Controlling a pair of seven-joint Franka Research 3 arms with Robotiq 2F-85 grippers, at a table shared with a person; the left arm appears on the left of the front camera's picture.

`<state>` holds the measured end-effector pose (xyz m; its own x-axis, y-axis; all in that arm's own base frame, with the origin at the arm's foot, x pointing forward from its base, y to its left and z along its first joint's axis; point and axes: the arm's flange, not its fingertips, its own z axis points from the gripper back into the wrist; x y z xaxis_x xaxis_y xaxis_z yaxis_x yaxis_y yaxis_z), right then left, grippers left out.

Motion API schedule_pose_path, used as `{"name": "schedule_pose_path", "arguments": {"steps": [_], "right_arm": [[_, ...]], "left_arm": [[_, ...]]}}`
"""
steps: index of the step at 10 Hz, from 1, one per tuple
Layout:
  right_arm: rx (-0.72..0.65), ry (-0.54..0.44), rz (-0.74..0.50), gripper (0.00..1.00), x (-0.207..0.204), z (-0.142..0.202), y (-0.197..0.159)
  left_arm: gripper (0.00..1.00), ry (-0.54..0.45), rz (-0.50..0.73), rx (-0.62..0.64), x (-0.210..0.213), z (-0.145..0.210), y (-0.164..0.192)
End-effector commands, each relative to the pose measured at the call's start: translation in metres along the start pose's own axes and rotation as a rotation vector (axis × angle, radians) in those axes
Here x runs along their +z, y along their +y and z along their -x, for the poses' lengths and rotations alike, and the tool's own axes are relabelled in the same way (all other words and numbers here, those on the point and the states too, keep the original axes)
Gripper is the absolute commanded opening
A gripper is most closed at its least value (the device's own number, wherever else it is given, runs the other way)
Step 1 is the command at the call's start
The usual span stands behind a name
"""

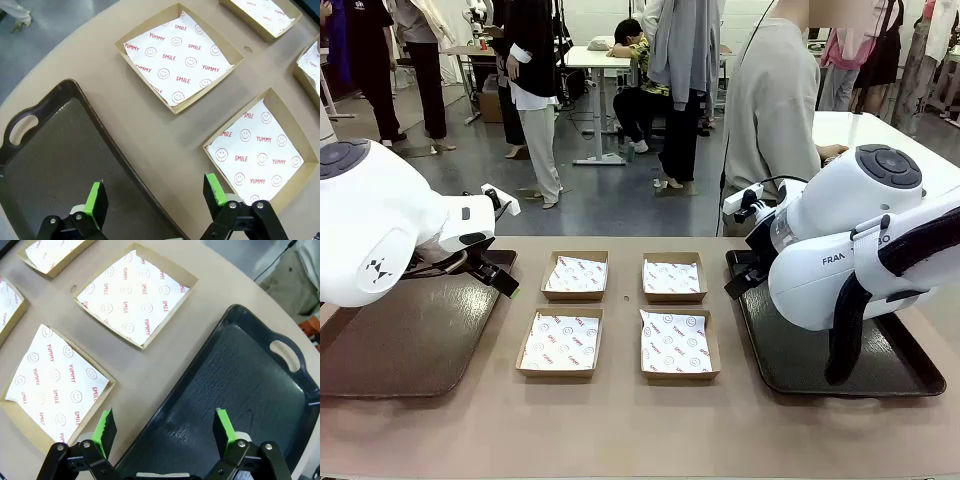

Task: Individually package the donuts and arrange them on the tray.
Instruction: Pick up one Paper togo box.

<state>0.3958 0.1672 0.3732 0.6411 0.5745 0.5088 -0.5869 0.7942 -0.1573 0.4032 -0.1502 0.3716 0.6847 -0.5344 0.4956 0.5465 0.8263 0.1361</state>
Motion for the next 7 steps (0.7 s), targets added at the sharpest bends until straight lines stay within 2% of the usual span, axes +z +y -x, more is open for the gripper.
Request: {"name": "schedule_pose_path", "arguments": {"steps": [1,7], "right_arm": [[0.0,0.0,0.0,1.0,0.0,0.0,0.0],[0.0,0.0,0.0,1.0,0.0,0.0,0.0]], "left_arm": [[1.0,0.0,0.0,0.0,0.0,0.0,-0.0001],[1.0,0.0,0.0,0.0,0.0,0.0,-0.0001]]}}
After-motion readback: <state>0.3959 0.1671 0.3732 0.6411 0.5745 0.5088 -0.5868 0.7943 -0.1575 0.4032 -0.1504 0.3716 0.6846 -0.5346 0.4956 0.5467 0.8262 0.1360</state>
